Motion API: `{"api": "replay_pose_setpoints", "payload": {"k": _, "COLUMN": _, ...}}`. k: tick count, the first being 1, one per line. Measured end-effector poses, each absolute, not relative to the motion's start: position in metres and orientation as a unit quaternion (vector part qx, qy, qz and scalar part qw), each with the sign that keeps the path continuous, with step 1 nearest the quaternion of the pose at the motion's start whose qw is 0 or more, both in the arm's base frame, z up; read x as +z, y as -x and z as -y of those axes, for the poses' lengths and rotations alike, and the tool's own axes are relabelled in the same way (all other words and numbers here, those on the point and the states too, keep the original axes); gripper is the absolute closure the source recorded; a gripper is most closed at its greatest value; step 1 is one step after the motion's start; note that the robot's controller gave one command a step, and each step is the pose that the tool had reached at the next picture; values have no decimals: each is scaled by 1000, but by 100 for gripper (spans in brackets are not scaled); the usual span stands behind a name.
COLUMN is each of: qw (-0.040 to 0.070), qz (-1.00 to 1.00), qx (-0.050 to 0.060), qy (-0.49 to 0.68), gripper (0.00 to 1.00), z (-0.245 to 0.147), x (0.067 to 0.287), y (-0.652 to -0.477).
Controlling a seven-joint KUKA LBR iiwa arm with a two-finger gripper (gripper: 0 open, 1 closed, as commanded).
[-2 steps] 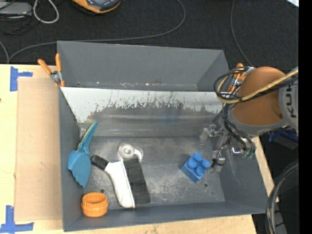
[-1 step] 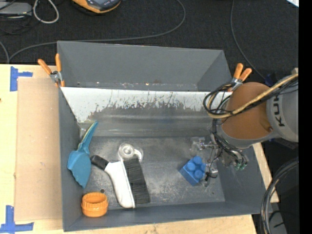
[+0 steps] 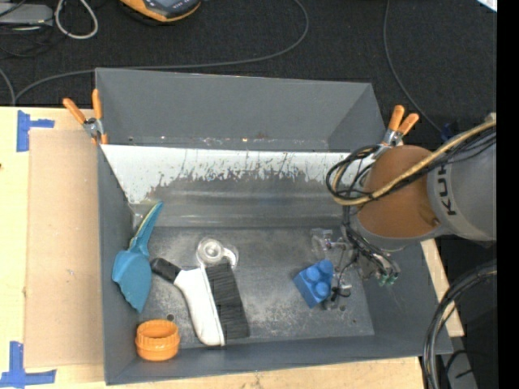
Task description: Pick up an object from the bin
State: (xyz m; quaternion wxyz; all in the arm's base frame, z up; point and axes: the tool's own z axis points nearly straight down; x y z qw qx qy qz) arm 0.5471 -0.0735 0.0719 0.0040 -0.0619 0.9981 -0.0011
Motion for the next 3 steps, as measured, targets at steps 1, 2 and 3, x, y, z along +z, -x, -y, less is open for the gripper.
{"api": "replay_pose_setpoints", "payload": {"k": 1, "qw": 1, "qz": -999, "qx": 1, "qy": 35, "gripper": 100, "z": 60, "x": 73, "y": -531}}
{"api": "replay_pose_setpoints", "payload": {"k": 2, "qw": 1, "qz": -999, "qx": 0, "qy": 36, "gripper": 100, "z": 60, "x": 73, "y": -531}}
{"api": "replay_pose_setpoints", "payload": {"k": 3, "qw": 1, "qz": -999, "qx": 0, "qy": 37, "gripper": 100, "z": 61, "x": 76, "y": -532}}
